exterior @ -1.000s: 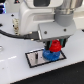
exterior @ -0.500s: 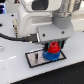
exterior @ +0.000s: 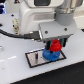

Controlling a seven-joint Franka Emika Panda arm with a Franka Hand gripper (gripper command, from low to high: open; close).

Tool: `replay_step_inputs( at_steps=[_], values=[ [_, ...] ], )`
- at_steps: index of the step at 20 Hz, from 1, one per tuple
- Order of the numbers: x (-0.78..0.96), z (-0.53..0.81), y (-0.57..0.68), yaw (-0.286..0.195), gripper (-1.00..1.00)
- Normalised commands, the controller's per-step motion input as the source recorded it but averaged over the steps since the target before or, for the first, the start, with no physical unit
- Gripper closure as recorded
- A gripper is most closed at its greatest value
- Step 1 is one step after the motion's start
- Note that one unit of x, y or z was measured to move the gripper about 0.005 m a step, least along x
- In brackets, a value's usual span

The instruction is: Insert the blue gear onto the right peg, followed by the red gear

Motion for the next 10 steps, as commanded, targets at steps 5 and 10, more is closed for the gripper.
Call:
replay_step_inputs(
  at_steps=[5,10],
  values=[
    [0.05,-0.12,-0.17,0.0,1.0],
    [0.03,-0.18,-0.17,0.0,1.0]
  ],
)
